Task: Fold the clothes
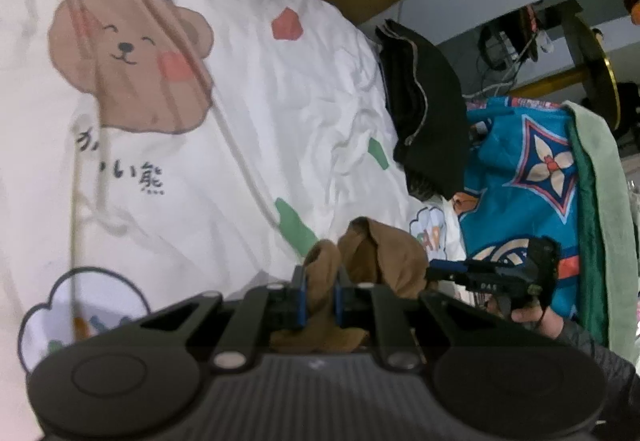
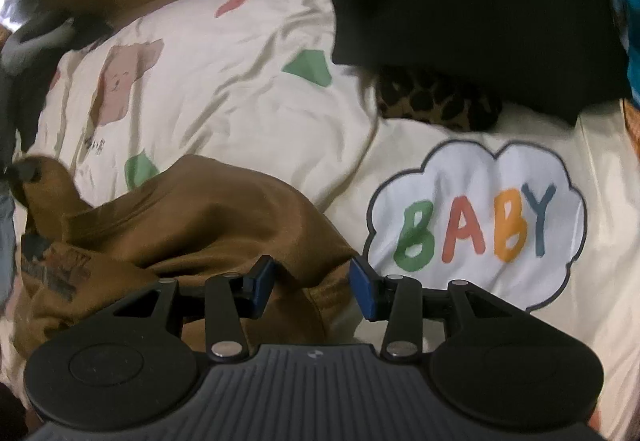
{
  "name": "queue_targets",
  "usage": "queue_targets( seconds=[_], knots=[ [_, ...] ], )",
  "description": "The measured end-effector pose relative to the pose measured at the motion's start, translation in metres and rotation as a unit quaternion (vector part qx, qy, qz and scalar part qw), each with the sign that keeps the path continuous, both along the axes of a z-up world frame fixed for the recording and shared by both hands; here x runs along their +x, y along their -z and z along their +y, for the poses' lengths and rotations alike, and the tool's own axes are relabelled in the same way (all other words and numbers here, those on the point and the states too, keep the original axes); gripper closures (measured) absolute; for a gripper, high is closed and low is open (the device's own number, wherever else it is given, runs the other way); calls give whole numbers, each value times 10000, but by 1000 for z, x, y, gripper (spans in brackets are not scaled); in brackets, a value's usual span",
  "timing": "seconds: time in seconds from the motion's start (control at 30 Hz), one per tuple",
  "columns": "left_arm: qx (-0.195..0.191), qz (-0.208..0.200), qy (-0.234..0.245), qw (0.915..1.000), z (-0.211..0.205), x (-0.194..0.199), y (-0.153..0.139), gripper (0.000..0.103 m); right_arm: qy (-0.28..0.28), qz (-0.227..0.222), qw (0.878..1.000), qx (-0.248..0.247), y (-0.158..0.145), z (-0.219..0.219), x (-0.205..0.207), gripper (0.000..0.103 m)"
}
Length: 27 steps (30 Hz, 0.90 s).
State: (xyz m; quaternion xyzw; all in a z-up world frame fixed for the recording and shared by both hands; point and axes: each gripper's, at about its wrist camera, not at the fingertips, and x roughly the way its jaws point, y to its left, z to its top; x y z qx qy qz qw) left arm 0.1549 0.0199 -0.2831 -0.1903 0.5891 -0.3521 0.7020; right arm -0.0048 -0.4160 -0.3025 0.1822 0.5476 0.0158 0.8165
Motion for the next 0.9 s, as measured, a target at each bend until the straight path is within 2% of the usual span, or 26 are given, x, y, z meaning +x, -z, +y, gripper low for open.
queue_targets(
  seconds=[0.1,0.27,0.37,0.53,0.77,0.9],
  knots=[
    [-16,-52,-185,9998,13,-3,-4,91,18,86,10000,3,4,-6,0,54],
    [32,-181,-541,9984,39,-6,-12,91,562,134,9978,315,12,-33,11,54],
    [72,-221,-761,9968,57,-6,-16,92,525,231,9979,286,20,-34,16,54],
    [104,-270,-1164,9928,84,-3,-22,93,-37,382,9992,77,29,-9,22,54],
    [120,-285,-1330,9906,100,-2,-22,93,47,723,9970,268,32,-5,27,54],
    [367,-333,-1320,9900,101,0,-24,94,105,918,9950,382,34,-4,31,55]
  ],
)
